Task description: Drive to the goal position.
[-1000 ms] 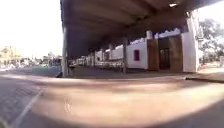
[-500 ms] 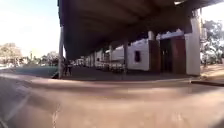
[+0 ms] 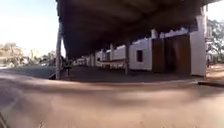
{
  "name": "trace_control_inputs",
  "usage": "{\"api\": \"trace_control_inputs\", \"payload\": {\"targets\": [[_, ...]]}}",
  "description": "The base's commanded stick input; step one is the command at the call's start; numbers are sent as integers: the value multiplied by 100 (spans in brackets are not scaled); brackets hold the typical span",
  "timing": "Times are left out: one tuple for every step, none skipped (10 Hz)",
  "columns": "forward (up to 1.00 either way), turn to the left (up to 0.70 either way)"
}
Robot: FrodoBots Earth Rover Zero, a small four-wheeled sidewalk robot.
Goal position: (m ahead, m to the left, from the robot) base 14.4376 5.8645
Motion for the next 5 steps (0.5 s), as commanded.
{"api": "trace_control_inputs", "payload": {"targets": [[70, 0], [70, 0], [70, 0], [70, 0], [70, 0]]}}
